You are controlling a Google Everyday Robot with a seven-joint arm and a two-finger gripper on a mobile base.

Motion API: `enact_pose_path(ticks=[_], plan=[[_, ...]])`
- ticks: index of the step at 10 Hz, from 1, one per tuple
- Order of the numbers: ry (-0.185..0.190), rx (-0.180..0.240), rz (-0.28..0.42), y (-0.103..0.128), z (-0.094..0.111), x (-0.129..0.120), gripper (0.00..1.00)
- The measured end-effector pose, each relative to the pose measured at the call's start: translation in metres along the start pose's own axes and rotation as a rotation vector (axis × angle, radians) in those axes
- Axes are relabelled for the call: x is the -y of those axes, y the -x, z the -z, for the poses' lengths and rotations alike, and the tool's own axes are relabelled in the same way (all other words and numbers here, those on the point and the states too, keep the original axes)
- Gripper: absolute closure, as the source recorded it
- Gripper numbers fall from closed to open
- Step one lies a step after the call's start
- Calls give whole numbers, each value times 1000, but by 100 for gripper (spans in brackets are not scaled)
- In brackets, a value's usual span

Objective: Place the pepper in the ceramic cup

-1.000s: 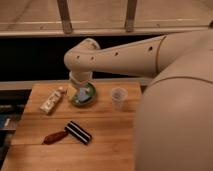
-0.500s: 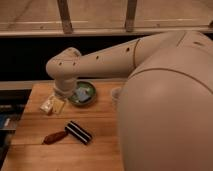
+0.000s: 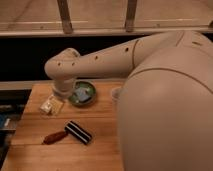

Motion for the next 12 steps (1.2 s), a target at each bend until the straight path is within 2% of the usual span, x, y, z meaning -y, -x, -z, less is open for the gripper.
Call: enact_pose_path(ticks=[2,5,8,10,11,12], plan=[[14,5,57,15,-12,-12,20],[44,-1,152,41,-40,-32,20],[100,-30,216,49,-72,-45,20],[164,-65,263,56,-95,-61,20],[180,-74,273,57,-100,-65,20],[180,-78,270,55,-99,-64,20]])
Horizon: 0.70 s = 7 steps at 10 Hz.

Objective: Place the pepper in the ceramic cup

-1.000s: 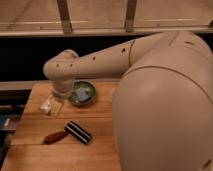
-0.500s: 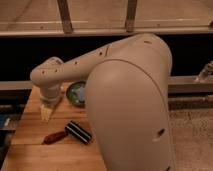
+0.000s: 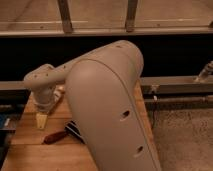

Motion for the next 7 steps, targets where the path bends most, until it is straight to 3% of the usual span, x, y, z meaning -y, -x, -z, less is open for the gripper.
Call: enact_pose_path(ticks=[4,6,7], plan=[[9,8,23,3,0,1,20],[42,5,95,20,-13,-5,20],[59,-6,93,16,-23,-7,20]])
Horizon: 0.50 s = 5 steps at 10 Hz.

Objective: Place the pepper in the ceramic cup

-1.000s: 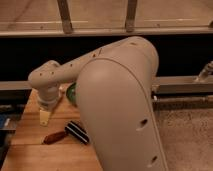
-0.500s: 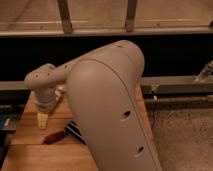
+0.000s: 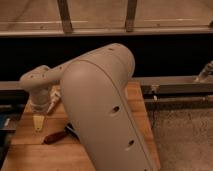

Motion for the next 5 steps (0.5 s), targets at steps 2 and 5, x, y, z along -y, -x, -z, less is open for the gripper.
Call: enact_pose_path(ticks=[2,5], plan=[[43,-25,-1,-1,-25,-7,20],[98,-76,-11,-8,-52,-18,20]])
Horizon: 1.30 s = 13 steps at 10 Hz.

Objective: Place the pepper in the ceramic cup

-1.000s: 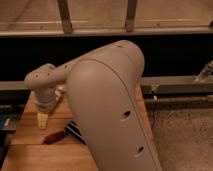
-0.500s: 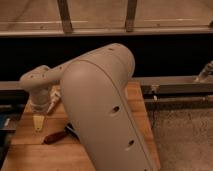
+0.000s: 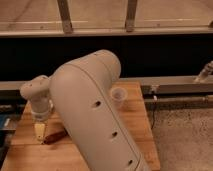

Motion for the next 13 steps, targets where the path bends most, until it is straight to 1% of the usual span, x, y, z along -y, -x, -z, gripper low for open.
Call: enact_pose_path(ticks=[1,2,3,7,9,10,13], plan=[[11,-11,-2,-3,-6,-5,20],[14,-9,-9,-8,-8,-12,20],[11,-9,-17,-12,-7,-11,20],[12,-2,-10,-9,-8,-11,20],[19,-13,7,-1,-18,-4,20],[21,-19,8,-2,-22,-4,20],[5,-33,-34,-23,-22,-11,20]])
